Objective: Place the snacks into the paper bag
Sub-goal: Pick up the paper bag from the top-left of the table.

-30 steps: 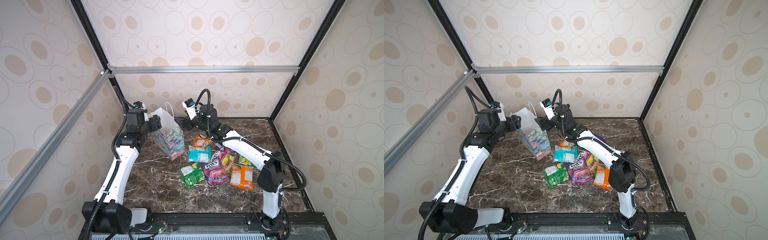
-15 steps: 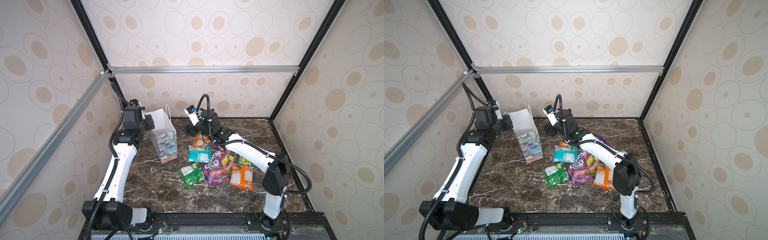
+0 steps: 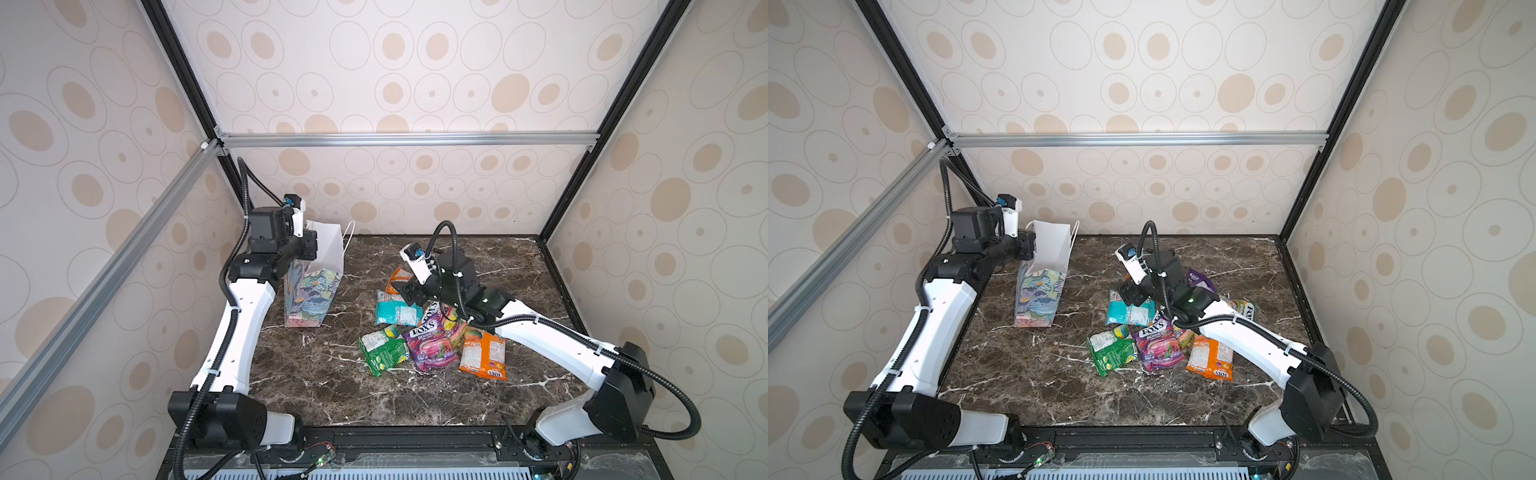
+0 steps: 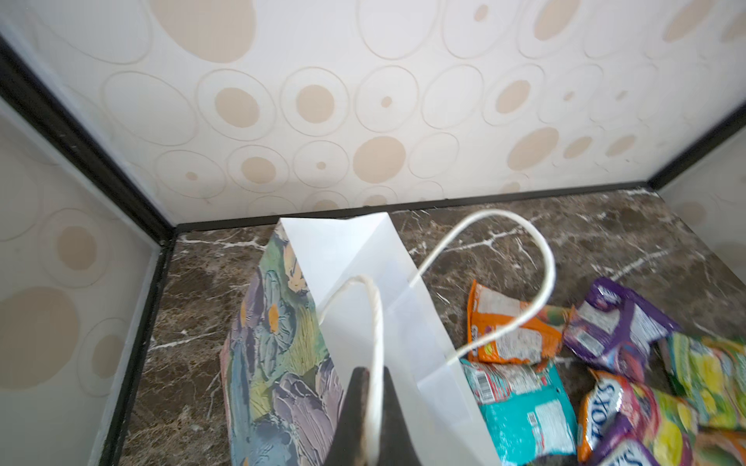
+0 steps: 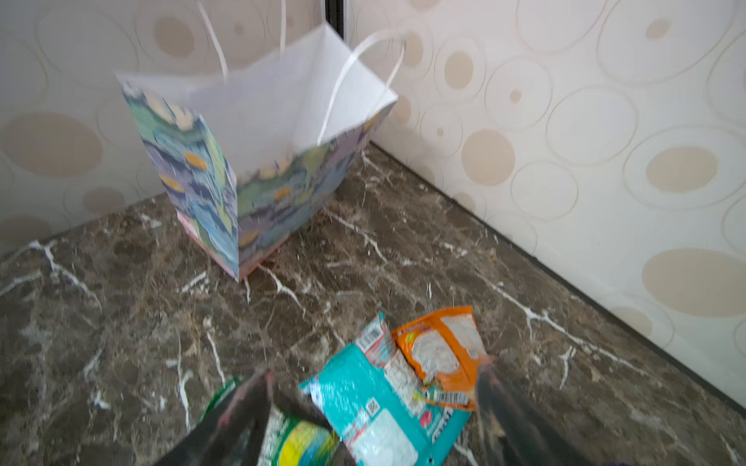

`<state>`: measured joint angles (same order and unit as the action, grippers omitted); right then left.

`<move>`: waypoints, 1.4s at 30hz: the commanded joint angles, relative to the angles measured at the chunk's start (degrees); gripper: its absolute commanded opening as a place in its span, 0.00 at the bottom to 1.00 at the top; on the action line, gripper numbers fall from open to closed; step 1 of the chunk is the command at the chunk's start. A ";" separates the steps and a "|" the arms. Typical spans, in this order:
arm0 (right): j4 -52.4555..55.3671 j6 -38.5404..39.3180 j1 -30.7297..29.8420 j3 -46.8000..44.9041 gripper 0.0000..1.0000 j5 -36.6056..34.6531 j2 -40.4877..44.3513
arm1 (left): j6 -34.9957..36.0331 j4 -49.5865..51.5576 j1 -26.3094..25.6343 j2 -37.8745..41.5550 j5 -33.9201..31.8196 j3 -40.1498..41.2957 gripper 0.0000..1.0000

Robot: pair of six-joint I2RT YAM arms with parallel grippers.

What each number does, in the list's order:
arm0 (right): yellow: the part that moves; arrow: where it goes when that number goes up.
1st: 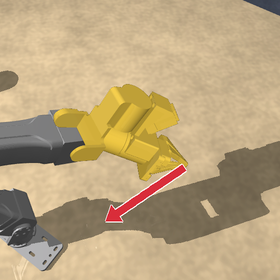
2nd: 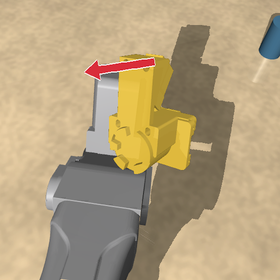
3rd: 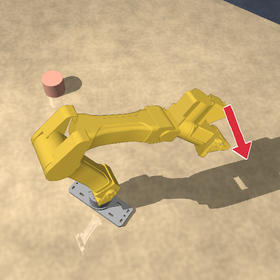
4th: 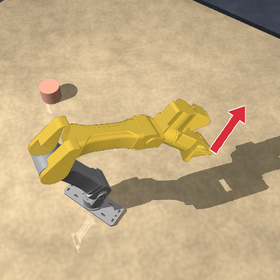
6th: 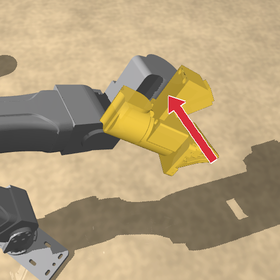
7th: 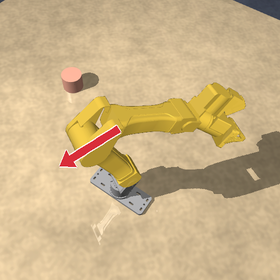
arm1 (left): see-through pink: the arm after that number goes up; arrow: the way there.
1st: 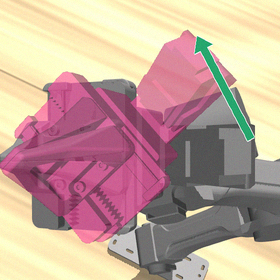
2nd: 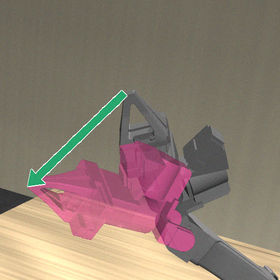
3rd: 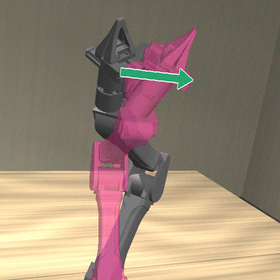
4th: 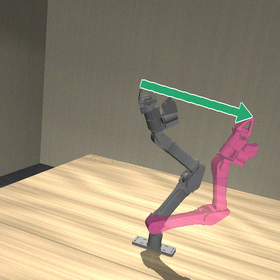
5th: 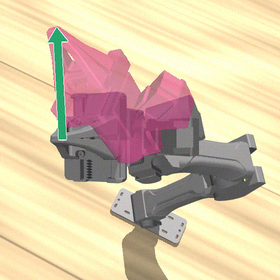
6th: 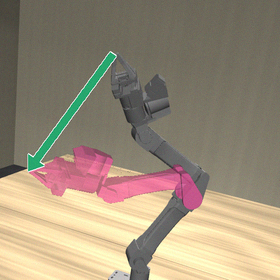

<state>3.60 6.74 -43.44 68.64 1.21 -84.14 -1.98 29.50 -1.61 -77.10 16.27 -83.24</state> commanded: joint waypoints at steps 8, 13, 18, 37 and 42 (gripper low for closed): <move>9.63 1.51 1.79 -1.15 0.83 -10.43 -1.60 | 6.38 -6.63 0.27 10.97 12.92 8.59 0.00; 15.54 -6.09 5.11 3.12 0.83 -9.21 -5.87 | 6.39 -7.05 0.35 12.95 8.62 10.47 0.00; 18.00 -9.91 5.79 5.21 0.84 -6.81 -10.93 | 4.50 -5.84 0.53 11.27 5.28 7.98 0.00; 4.75 -31.44 12.22 -0.16 0.83 7.71 -17.67 | -7.69 -0.89 0.64 4.45 4.51 -2.47 0.00; 1.26 -34.43 12.17 -1.23 0.83 8.08 -19.11 | -8.28 0.71 0.64 3.76 6.33 -2.85 0.00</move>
<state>8.29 -24.12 -31.11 68.31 7.60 -102.08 -8.86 29.50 -1.30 -73.36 19.86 -83.94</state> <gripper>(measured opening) 0.834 0.048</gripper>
